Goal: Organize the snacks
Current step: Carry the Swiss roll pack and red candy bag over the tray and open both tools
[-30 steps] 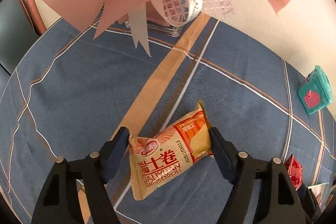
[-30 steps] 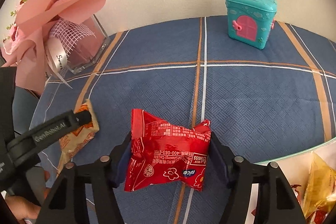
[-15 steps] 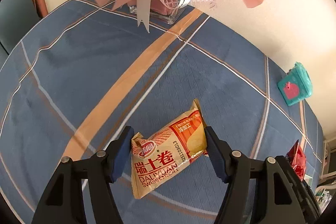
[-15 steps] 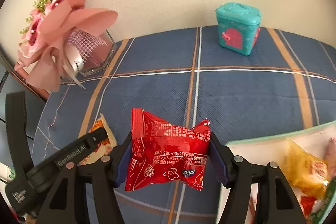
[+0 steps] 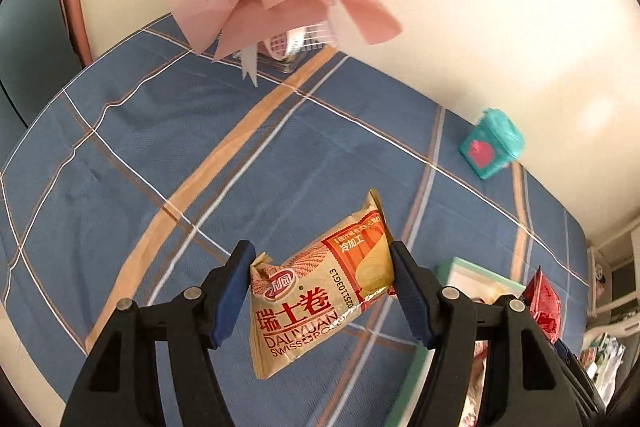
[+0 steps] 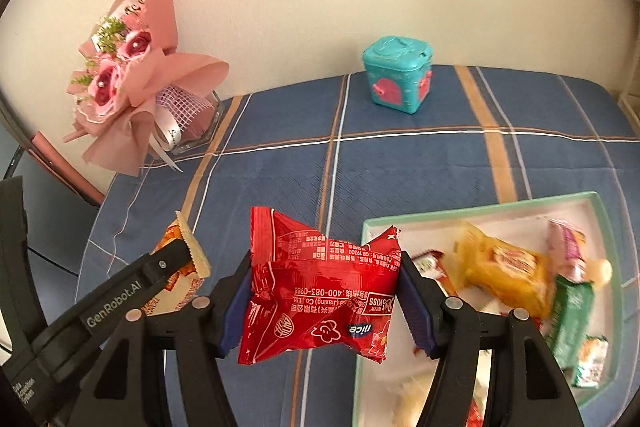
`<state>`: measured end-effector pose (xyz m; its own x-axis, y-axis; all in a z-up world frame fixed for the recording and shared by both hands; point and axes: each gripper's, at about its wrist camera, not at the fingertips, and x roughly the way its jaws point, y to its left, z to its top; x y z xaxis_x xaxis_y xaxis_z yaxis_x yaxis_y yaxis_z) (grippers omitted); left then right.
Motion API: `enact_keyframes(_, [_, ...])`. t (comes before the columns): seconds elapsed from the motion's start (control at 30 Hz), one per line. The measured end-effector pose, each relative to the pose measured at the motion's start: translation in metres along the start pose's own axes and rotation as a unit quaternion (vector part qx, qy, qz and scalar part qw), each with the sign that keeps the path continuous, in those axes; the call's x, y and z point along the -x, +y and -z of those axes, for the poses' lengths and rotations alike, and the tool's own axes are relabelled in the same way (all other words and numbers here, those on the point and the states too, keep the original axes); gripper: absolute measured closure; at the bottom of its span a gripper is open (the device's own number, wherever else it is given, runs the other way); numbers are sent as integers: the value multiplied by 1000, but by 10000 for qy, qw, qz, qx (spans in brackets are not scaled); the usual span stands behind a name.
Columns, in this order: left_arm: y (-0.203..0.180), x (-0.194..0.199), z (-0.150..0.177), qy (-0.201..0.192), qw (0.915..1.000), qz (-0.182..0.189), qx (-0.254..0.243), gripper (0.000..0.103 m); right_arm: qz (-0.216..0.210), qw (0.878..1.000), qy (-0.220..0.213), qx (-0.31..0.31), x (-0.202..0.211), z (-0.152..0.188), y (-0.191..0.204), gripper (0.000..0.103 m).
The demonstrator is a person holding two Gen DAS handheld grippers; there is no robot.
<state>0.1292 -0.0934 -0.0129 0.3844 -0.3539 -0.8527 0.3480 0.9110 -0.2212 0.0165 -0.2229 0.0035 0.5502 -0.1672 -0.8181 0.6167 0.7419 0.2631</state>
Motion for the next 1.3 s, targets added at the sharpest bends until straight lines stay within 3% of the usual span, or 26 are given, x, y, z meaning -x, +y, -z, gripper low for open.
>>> enact_keyframes(0.27, [-9, 17, 24, 34, 9999, 107, -80, 34, 26, 9998, -148, -87, 37, 17, -16, 35])
enact_keyframes(0.67, [-35, 44, 50, -65, 9989, 355, -304, 34, 74, 9997, -107, -215, 58, 48, -35, 34])
enact_keyframes(1.3, [-79, 28, 82, 343, 9957, 659, -554, 33, 457, 9939, 63, -1000, 60, 52, -113, 34])
